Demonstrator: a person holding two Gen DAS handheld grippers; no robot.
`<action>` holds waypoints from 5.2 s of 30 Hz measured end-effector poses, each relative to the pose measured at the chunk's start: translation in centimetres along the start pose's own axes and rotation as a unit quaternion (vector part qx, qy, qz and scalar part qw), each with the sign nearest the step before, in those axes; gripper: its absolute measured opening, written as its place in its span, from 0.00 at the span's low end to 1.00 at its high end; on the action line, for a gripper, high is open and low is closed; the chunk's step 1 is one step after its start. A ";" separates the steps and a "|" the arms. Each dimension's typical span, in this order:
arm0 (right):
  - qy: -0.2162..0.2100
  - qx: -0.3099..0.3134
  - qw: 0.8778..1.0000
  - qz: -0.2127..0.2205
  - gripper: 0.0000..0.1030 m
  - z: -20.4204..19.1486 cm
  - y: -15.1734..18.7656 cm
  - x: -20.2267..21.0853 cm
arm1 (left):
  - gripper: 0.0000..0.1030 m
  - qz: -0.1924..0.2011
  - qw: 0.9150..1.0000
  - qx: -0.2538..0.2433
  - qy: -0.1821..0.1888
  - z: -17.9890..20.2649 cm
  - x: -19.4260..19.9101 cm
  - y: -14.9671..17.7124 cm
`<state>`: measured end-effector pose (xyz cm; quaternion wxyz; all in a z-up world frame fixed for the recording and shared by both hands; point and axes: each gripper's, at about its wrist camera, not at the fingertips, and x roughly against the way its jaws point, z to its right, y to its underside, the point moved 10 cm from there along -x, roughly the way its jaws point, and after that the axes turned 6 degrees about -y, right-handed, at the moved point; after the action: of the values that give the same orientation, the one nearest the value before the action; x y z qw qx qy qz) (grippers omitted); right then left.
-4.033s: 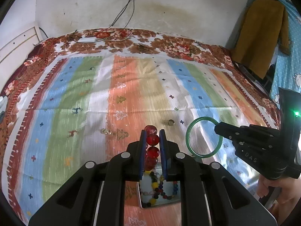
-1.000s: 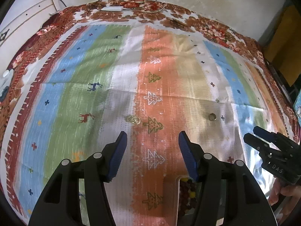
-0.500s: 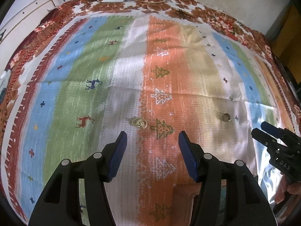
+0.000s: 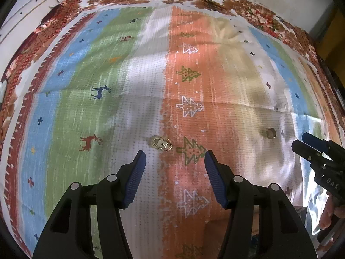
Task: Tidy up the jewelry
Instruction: 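Move left tool to gold ring while right tool approaches silver ring, then close left tool on gold ring while right tool grips silver ring, then lift both held rings and carry them over the silver tin, then open both tools to drop the rings into the tin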
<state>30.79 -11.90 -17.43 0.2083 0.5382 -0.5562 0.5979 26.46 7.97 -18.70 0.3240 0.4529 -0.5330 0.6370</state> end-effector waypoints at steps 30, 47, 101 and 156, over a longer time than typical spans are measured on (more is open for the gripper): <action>0.008 0.012 0.999 -0.047 0.52 0.4 -1.3 -5.6 | 0.55 -0.037 0.999 -0.029 -0.006 0.5 -3.8 -0.2; 0.024 0.000 0.999 -0.049 0.28 1.7 -1.2 -6.0 | 0.35 -0.038 0.998 -0.038 -0.026 -0.4 -4.9 -0.3; 0.016 0.022 0.999 0.020 0.20 -1.0 0.5 2.5 | 0.09 0.049 0.998 -0.025 0.028 2.0 4.8 0.1; -0.067 0.062 0.995 0.047 0.23 -8.1 8.7 9.1 | 0.22 0.083 0.991 -0.071 0.070 6.0 11.8 8.1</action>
<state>17.07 -10.46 -11.71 0.1087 0.5622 -0.5551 0.6034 16.12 -0.48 -10.81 0.3379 0.3370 -0.5890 0.6522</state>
